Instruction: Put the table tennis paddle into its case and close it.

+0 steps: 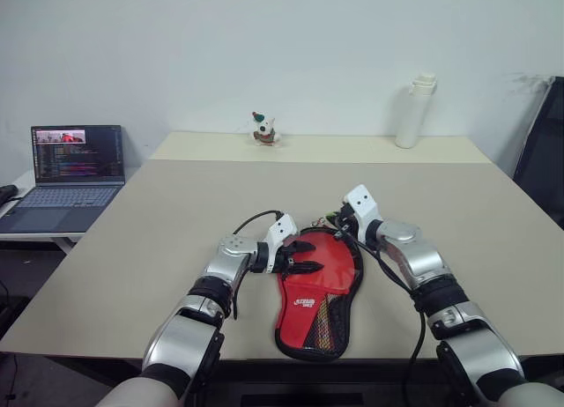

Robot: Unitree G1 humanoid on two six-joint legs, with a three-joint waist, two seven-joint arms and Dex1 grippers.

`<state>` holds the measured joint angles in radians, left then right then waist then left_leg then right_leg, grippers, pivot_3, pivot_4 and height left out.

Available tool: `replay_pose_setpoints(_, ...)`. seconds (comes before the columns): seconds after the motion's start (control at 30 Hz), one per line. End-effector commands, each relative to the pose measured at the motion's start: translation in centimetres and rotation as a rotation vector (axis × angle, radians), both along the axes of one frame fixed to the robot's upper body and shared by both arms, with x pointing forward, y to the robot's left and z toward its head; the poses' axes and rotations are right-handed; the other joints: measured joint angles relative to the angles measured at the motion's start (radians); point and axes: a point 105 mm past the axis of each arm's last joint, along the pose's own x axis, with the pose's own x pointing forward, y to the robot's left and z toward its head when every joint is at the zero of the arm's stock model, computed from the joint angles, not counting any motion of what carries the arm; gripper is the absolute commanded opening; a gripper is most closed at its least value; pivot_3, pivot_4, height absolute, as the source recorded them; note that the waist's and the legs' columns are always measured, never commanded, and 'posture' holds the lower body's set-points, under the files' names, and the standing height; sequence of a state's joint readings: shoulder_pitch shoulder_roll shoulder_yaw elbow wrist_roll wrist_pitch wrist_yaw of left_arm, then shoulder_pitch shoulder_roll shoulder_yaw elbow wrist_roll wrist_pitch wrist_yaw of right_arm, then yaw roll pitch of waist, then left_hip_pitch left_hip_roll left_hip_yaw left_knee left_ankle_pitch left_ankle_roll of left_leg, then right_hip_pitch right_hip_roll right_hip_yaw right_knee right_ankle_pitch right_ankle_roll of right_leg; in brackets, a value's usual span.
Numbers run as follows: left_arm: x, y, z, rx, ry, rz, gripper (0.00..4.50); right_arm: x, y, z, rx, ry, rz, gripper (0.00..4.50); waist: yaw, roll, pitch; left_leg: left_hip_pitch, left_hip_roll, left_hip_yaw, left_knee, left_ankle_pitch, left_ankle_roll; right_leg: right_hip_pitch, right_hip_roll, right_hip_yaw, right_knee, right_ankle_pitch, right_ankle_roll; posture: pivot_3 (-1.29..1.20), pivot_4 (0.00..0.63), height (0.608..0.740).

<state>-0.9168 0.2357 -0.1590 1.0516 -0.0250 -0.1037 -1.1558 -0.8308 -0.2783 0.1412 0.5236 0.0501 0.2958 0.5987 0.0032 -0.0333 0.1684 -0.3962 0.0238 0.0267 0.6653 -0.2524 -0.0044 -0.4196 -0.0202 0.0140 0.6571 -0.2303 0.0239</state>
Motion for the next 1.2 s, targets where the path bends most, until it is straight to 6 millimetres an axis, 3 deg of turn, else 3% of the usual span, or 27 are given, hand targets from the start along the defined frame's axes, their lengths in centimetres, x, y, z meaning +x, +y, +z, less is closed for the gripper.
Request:
replay_pose_setpoints(0.03, -1.5, -0.5, -3.7, 0.069, 0.114, -0.011, 2.97, -0.5, -1.0, 1.8, -0.008, -0.052, 0.005, 0.03, 0.001, 0.001, -0.001, 0.0, 0.0, 0.0, 0.0, 0.0, 0.0, 0.0, 0.0, 0.0, 0.0, 0.0, 0.0, 0.0, 0.15, 0.74)
replay_pose_setpoints(0.27, -1.9, -0.4, -4.4, 0.084, 0.129, -0.019, 2.97, -2.5, -3.3, 1.7, -0.052, -0.028, 0.011, 0.03, 0.009, 0.002, -0.002, 0.0, -0.001, 0.0, 0.0, 0.0, 0.0, 0.001, 0.0, -0.001, -0.001, 0.0, 0.001, 0.0, 0.15, 0.74)
replay_pose_setpoints(0.43, -2.4, 0.0, -4.9, 0.124, 0.128, -0.058, 2.97, -5.5, -7.2, 0.9, -0.114, 0.046, -0.016, 0.03, 0.024, 0.004, -0.003, -0.003, -0.001, -0.002, 0.0, 0.0, 0.0, 0.001, -0.001, -0.003, -0.006, 0.0, 0.001, 0.0, 0.15, 0.74)
replay_pose_setpoints(0.67, -2.5, -0.1, -5.3, 0.141, 0.129, -0.065, 2.97, -8.3, -10.3, 1.0, -0.142, 0.11, -0.063, 0.03, 0.032, 0.007, -0.004, -0.004, -0.003, -0.004, -0.002, -0.001, 0.001, 0.004, -0.003, -0.006, -0.013, 0.0, 0.003, 0.0, 0.15, 0.74)
replay_pose_setpoints(1.0, -2.6, -0.6, -5.4, 0.142, 0.133, -0.07, 2.97, -8.7, -12.7, 2.4, -0.134, 0.104, -0.136, 0.03, 0.032, 0.007, -0.004, -0.004, -0.011, -0.014, -0.002, -0.001, 0.002, 0.009, -0.01, -0.012, -0.014, -0.004, 0.008, 0.0, 0.15, 0.74)
replay_pose_setpoints(1.2, -2.7, -0.5, -5.6, 0.142, 0.137, -0.067, 2.97, -7.4, -13.8, 4.0, -0.125, 0.059, -0.18, 0.03, 0.03, 0.007, -0.004, -0.004, -0.013, -0.019, -0.002, -0.001, 0.002, 0.011, -0.013, -0.016, -0.014, -0.004, 0.009, 0.0, 0.15, 0.74)
